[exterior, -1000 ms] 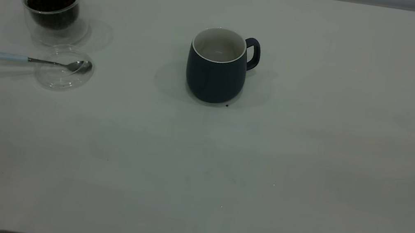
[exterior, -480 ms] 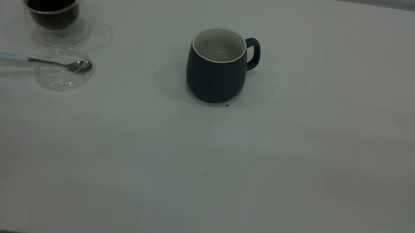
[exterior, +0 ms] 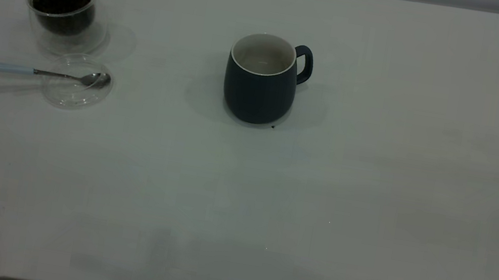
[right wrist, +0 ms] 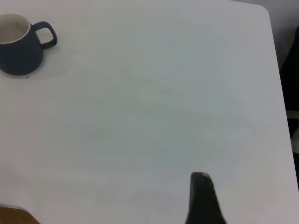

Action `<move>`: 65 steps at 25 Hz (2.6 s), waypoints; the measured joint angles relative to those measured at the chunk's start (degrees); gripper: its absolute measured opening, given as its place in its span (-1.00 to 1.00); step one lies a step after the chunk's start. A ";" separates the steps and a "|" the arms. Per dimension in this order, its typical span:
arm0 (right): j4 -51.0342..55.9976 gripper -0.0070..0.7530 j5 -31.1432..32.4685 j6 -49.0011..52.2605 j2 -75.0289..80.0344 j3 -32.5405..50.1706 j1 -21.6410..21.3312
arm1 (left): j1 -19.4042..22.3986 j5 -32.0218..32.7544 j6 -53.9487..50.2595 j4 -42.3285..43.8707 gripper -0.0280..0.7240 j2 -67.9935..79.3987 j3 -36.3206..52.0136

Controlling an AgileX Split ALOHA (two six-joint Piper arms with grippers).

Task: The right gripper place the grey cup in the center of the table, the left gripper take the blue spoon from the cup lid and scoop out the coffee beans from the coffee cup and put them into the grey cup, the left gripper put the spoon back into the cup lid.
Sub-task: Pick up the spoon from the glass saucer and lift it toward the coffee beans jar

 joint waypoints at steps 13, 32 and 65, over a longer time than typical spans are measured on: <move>0.03 0.23 0.00 0.00 0.00 0.00 0.00 | 5.81 3.05 13.20 -5.99 0.97 41.51 -20.37; 0.03 0.23 0.00 0.00 0.00 0.00 0.00 | 32.61 18.22 48.14 -32.48 0.97 74.15 -34.07; 0.03 0.23 0.00 0.05 0.00 0.00 0.00 | 35.76 21.72 67.44 -58.61 0.94 106.74 -42.85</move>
